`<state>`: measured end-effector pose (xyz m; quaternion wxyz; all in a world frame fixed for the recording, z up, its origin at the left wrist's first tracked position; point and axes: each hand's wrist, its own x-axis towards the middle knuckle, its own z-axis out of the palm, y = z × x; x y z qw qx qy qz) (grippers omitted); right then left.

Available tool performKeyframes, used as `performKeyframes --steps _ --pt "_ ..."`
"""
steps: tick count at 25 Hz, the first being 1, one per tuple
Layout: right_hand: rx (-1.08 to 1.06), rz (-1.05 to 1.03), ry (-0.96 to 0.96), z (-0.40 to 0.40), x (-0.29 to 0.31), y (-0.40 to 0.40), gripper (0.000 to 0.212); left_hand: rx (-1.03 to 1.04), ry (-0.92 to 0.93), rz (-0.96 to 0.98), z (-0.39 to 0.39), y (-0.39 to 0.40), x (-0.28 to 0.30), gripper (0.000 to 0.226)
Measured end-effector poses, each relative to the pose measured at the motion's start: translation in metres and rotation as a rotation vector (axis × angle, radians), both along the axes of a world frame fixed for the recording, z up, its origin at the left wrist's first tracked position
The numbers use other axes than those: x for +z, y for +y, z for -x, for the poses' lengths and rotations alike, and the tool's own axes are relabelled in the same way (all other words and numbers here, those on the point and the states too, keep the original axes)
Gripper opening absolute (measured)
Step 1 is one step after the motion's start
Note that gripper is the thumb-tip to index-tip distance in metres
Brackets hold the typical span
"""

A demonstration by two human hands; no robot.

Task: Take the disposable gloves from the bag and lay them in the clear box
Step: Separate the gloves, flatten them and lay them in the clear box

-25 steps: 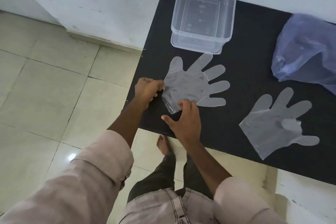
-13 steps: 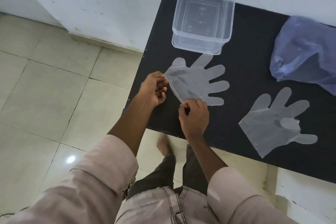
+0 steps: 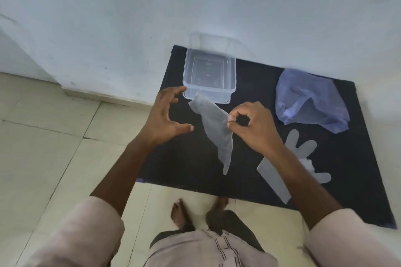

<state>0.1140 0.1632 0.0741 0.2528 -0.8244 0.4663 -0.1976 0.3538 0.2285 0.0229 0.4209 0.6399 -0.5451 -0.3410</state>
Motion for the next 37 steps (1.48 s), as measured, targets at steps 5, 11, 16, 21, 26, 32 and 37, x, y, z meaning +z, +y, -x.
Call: performKeyframes --steps 5,11,16,21,26,32,37 --pt "0.139 0.039 0.105 0.009 0.051 -0.028 0.004 -0.322 -0.023 -0.085 0.003 -0.073 0.041 0.094" --pt "0.176 -0.007 0.038 0.021 0.078 -0.042 0.018 -0.462 0.312 -0.317 0.01 -0.111 0.056 0.057" --pt "0.183 -0.045 0.023 0.033 0.086 -0.047 0.014 -0.57 0.44 -0.39 0.031 -0.12 0.053 0.055" --pt "0.124 -0.063 0.054 0.048 0.09 -0.048 0.009 -0.52 0.492 -0.364 0.038 -0.119 0.046 0.017" --pt "0.046 -0.12 -0.009 0.055 0.086 -0.05 0.018 -0.389 0.572 -0.312 0.03 -0.116 0.048 0.006" --pt "-0.236 -0.331 -0.241 0.051 0.062 -0.059 0.018 -0.217 0.643 -0.256 0.031 -0.114 0.058 0.015" --pt "-0.46 -0.541 -0.642 0.036 0.053 -0.062 0.015 -0.152 0.686 -0.222 0.038 -0.119 0.073 0.011"
